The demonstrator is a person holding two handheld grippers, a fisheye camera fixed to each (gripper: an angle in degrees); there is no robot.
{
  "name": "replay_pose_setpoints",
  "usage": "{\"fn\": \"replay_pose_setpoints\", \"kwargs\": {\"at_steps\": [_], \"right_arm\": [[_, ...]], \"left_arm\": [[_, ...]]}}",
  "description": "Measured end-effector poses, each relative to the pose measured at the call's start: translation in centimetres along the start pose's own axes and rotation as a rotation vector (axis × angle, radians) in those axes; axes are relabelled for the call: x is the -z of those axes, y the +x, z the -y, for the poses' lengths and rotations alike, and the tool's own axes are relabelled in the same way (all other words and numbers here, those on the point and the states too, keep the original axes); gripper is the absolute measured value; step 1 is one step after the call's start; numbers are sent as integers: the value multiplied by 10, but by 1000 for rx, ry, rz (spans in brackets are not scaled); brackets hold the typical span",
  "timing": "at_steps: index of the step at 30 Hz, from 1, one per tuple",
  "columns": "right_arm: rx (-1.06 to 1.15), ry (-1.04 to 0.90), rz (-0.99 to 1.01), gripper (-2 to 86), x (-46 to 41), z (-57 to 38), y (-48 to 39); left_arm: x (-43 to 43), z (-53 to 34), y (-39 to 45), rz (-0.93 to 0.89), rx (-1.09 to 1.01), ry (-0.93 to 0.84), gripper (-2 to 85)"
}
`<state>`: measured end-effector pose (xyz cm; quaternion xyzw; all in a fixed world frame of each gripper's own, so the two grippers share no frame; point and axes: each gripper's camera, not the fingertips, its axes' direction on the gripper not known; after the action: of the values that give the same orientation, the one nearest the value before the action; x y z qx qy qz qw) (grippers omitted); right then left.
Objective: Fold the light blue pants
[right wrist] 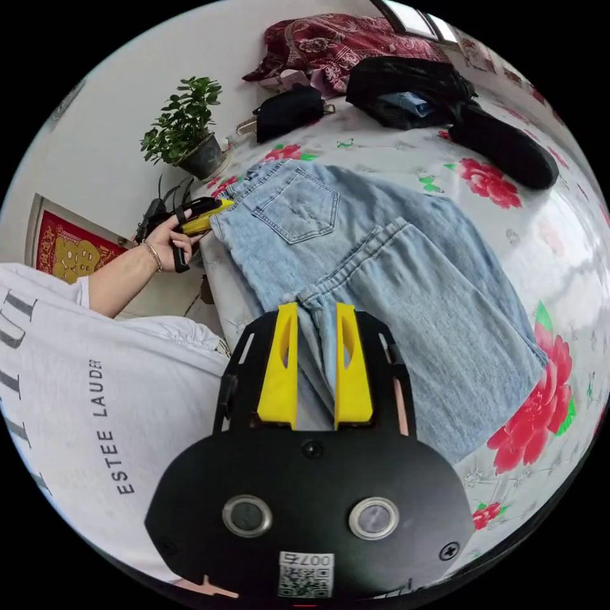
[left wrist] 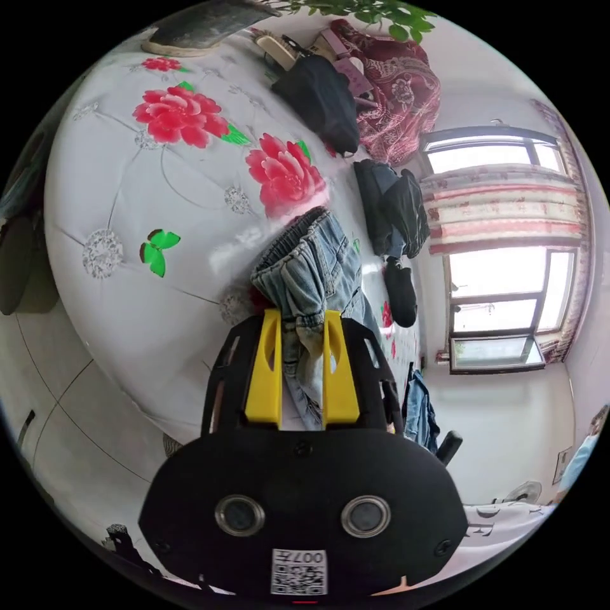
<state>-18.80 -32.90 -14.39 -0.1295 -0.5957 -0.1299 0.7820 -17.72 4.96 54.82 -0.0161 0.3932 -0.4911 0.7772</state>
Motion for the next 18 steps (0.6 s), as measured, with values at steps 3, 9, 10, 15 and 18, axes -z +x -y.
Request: {"fn": "replay_pose_setpoints", "kwargs": {"at_steps": [3, 9, 10, 15, 18], "right_arm": [[-81, 151, 25, 55, 43, -26, 26], [-396, 347, 58, 56, 90, -116, 99], [-450, 378, 31, 56, 96, -136, 110], [-649, 468, 30, 62, 113, -206, 160], [-783, 537, 58, 67, 115, -248, 192]], "left_arm": [[8, -8, 37, 15, -168, 36, 86], [-2, -56, 202, 127, -877, -23, 81], [-10, -75, 235, 101, -1019, -55, 81], [-82, -175, 317, -141, -1416, -331, 98], [-163, -224, 320, -216, -1416, -605, 114]]}}
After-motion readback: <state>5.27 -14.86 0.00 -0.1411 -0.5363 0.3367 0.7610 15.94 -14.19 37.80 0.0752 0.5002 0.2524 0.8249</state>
